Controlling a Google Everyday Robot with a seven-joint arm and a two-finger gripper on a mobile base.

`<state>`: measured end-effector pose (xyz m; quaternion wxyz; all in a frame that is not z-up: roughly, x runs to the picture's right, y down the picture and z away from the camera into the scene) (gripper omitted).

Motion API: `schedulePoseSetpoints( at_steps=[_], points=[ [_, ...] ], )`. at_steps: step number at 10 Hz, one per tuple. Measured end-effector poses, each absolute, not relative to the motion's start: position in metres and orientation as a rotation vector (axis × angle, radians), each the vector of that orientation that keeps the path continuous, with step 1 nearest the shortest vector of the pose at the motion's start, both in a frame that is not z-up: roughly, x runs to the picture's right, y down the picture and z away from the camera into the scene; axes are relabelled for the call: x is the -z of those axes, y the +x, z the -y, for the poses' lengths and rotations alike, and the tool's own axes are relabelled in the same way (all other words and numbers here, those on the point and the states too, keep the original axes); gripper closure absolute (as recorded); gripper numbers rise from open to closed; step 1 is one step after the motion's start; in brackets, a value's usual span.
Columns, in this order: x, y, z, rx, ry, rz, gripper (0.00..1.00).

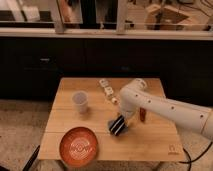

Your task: Place the eraser on the white sponge

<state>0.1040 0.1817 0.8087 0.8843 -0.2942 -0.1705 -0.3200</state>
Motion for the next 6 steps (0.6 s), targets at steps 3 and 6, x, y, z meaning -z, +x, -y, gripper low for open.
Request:
schedulePoseSetpoints(
  at_steps=[3, 6],
  points=[
    [-0.8093, 0.1052, -0.1812, 0.652, -0.610, 0.358, 1.00],
    [-0.8099, 0.1067, -0.1803, 0.637, -0.607, 0.364, 1.00]
  ],
)
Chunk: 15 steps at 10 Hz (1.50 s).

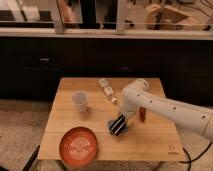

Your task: Place the eraser on the white sponge

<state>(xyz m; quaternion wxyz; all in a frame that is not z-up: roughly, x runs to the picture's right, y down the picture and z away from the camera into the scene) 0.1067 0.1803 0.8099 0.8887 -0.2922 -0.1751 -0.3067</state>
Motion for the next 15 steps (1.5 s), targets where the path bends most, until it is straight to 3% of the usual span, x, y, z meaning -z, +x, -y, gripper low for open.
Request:
schedulePoseSetpoints(
  at_steps=[7, 8, 11, 13, 15],
  points=[
    [-0.8103, 0.1095, -0.1814, 0.594, -0.604, 0.380, 0.99],
    [-0.8102, 0.1066, -0.1804, 0.592, -0.603, 0.386, 0.95],
    [-0.8103, 0.1041, -0.1768, 0.588, -0.601, 0.389, 0.96],
    [-0.8103, 0.1052, -0.1771, 0.573, -0.602, 0.396, 0.88],
    [-0.8100, 0.1059, -0.1769, 0.562, -0.602, 0.399, 0.87]
  ],
)
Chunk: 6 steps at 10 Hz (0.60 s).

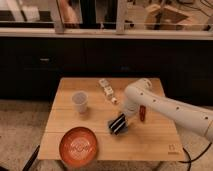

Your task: Place the eraser on the white sponge

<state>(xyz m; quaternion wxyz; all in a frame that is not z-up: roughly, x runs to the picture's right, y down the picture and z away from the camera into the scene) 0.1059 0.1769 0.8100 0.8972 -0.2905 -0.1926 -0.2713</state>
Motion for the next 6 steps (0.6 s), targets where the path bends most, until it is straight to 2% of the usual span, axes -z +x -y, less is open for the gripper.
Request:
schedulePoseSetpoints(
  at_steps=[2, 3, 4, 6],
  points=[
    [-0.8107, 0.1031, -0.1762, 0.557, -0.602, 0.402, 0.88],
    [-0.8111, 0.1032, -0.1751, 0.552, -0.601, 0.405, 0.93],
    [-0.8113, 0.1032, -0.1744, 0.549, -0.602, 0.406, 0.95],
    [-0.8121, 0.1022, -0.1742, 0.542, -0.601, 0.407, 0.90]
  ],
)
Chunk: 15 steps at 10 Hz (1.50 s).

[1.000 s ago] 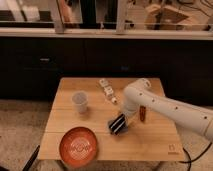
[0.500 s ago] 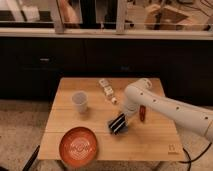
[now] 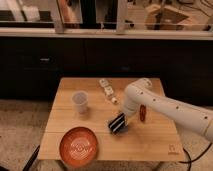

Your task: Place the eraser on the white sponge

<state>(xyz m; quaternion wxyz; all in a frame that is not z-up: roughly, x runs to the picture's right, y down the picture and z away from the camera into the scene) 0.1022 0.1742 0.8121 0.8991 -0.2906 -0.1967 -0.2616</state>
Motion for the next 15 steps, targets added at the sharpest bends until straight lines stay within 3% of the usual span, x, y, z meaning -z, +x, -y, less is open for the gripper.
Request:
schedulePoseSetpoints(
  at_steps=[6, 8, 10, 12, 14, 15],
  points=[
    [-0.8145, 0.1026, -0.1727, 0.517, -0.602, 0.404, 0.90],
    [-0.8151, 0.1023, -0.1713, 0.510, -0.602, 0.402, 0.77],
    [-0.8155, 0.1014, -0.1716, 0.506, -0.602, 0.402, 0.73],
    [-0.8163, 0.1018, -0.1723, 0.498, -0.604, 0.400, 0.62],
    [-0.8168, 0.1014, -0.1715, 0.492, -0.605, 0.399, 0.63],
    [-0.8171, 0.1014, -0.1706, 0.483, -0.605, 0.398, 0.71]
  ],
)
